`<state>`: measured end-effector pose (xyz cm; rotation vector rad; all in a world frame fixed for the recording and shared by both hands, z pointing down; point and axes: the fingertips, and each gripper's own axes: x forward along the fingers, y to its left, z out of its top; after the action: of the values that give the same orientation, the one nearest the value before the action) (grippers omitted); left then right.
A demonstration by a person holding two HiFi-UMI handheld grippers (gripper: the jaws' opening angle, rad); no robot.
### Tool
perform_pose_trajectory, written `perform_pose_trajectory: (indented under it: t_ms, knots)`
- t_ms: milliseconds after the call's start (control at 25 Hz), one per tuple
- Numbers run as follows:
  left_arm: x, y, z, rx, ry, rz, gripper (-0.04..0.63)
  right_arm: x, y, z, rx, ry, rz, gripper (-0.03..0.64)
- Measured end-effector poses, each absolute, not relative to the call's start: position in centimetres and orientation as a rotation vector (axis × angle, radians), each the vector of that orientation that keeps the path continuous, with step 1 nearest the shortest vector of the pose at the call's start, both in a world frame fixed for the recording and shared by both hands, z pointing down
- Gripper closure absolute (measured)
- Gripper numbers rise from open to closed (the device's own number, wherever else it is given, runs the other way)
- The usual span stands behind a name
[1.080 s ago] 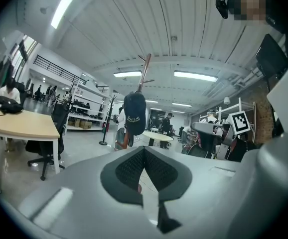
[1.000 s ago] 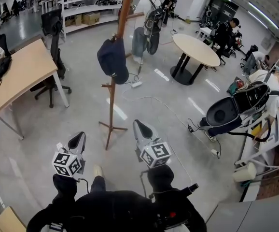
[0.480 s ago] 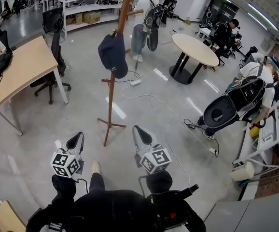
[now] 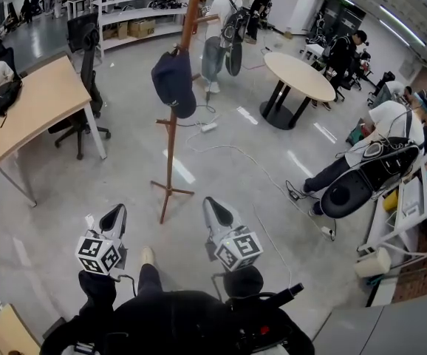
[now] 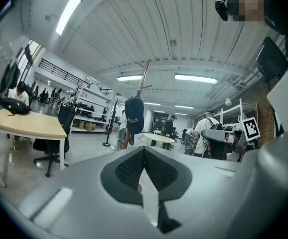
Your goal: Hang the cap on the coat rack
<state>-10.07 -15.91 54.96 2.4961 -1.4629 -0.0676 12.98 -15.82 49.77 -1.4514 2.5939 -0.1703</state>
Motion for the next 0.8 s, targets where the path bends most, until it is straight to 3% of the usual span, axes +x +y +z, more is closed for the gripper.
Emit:
perform_pose_trajectory:
  t_ms: [800]
  knots:
    - [-9.87,-15.43,54.51,2.496,-1.487,-0.063,0.594,12.97,-15.70,49.98,-1.424,2.607,-0.182,0.615]
